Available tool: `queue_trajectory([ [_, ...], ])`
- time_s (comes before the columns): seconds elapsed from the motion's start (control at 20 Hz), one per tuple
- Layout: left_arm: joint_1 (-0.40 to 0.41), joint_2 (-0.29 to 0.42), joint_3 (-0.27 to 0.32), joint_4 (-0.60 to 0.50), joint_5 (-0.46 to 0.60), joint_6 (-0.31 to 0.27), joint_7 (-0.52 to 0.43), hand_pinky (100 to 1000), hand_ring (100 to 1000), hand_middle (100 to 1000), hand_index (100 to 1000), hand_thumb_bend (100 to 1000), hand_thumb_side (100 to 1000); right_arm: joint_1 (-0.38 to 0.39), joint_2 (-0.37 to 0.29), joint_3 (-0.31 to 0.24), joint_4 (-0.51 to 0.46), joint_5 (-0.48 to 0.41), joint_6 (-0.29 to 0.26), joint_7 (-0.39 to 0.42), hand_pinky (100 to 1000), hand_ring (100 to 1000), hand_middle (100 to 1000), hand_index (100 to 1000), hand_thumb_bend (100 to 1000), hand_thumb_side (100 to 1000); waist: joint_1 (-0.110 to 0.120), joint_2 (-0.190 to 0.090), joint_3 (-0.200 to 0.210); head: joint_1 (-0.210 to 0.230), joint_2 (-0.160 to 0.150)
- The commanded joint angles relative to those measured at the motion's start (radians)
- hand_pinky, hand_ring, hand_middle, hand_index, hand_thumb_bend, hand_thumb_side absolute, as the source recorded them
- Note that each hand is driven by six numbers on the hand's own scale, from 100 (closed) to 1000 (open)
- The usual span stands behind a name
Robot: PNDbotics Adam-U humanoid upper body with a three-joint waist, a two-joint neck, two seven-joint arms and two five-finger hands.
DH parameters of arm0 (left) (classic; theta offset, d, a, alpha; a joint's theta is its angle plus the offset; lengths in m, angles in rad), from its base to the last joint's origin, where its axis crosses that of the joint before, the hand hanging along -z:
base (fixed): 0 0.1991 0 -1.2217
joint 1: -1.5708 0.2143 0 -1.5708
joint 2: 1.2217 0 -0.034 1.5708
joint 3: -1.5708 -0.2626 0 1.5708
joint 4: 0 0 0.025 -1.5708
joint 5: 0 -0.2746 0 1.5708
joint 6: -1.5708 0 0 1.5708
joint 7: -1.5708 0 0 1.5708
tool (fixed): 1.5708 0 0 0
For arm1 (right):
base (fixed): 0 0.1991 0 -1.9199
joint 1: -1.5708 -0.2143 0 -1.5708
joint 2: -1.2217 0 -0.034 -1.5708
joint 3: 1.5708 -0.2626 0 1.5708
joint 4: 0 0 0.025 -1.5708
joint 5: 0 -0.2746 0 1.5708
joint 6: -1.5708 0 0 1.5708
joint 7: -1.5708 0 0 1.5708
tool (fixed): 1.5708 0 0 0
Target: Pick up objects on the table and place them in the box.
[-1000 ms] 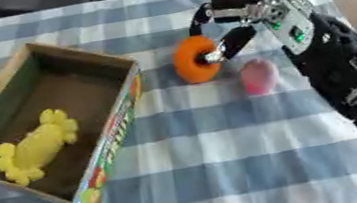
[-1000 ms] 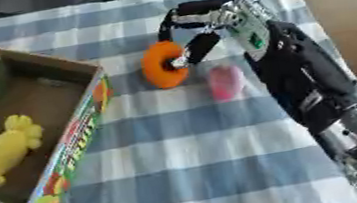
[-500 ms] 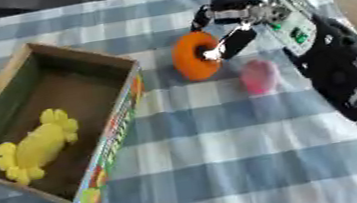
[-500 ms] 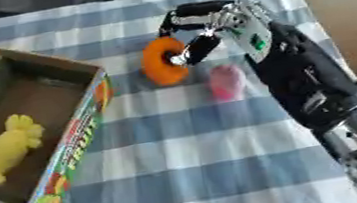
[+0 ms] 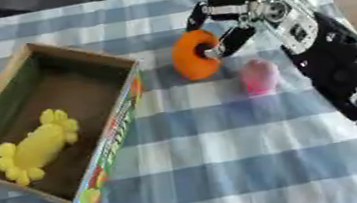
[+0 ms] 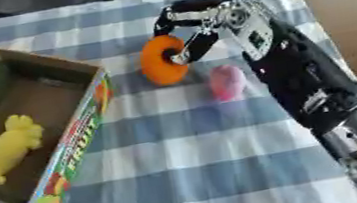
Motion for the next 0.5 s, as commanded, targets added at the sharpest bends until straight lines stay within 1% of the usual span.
queue_trajectory([
  [0.05,-0.009,0.008,-0.001,-0.017,0.003,0.001,-0.003,506,665,614,748,100,730,-0.028,-0.025,-0.007,-0.071,-0.053,-0.186,0.231,791,752,407,613,100,100,0.0,-0.02,-0.002,0.0,-0.01],
  [0.25,-0.01,0.008,-0.002,-0.017,0.004,0.001,-0.003,506,666,615,749,100,731,-0.036,-0.024,-0.014,-0.132,-0.093,-0.139,0.211,777,731,373,582,100,100,-0.001,-0.021,-0.003,-0.001,-0.01],
  [0.5,-0.012,0.01,-0.003,-0.017,0.005,0.0,-0.004,506,667,615,749,100,729,-0.058,-0.006,-0.008,-0.19,-0.123,-0.108,0.168,769,720,343,553,100,100,-0.001,-0.023,-0.001,-0.005,-0.007],
])
